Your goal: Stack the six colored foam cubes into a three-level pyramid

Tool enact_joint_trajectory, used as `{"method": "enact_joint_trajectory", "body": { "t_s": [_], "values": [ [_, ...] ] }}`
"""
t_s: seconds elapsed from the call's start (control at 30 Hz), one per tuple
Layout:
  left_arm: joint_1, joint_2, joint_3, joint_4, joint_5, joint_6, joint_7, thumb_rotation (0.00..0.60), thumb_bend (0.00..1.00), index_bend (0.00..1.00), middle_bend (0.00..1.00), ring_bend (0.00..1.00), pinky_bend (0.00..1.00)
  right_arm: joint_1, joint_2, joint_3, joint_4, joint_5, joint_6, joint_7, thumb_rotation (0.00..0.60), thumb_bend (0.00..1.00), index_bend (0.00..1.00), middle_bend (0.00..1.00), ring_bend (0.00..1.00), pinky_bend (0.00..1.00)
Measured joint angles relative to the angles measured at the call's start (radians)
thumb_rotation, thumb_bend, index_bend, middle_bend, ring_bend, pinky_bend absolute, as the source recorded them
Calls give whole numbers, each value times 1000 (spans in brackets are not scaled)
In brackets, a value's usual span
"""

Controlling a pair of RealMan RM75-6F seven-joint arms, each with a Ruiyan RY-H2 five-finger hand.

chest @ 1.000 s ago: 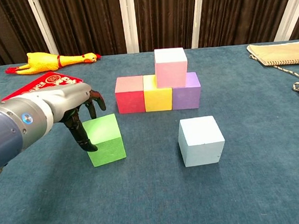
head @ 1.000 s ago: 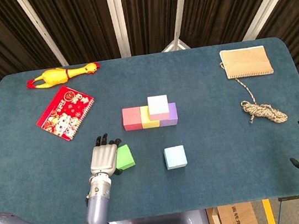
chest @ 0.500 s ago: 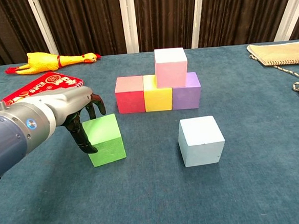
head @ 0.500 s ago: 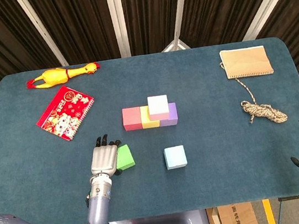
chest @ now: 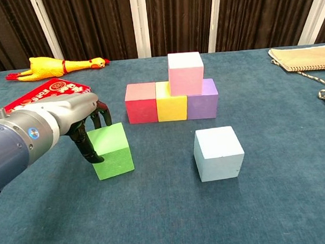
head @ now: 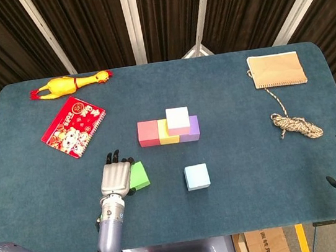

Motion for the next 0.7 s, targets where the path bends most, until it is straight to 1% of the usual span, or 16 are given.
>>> {"method": "enact_joint_trajectory", "body": {
  "t_s": [0.1, 0.37, 0.47, 0.57, 0.7],
  "values": [
    [1, -1, -3, 2, 5, 0, 1, 600, 351, 333, 370, 0, 0, 0, -1, 1, 0, 2, 0, 1, 600, 191, 128, 138, 22, 0],
    [8, 28, -16, -29, 29, 11, 2, 600, 354, 333, 374, 0, 0, -2, -1, 3, 2, 9, 2, -2, 600, 193, 127, 138, 21, 0],
    [13, 69, -16, -62, 39, 4, 3, 600, 359, 333, 375, 0, 0, -1, -2, 2, 1, 9, 0, -7, 600, 192, 127, 138, 21, 0],
    [20, 134, -4, -94, 55, -26, 5, 600, 363, 337, 376, 0, 0, 1, -4, 0, -1, 9, -3, -15, 600, 193, 127, 138, 21, 0],
    [31, 257, 33, -122, 104, -105, -4, 600, 363, 340, 376, 0, 0, 3, -7, -2, -5, 11, -8, -29, 600, 192, 128, 138, 21, 0]
  ]
}}
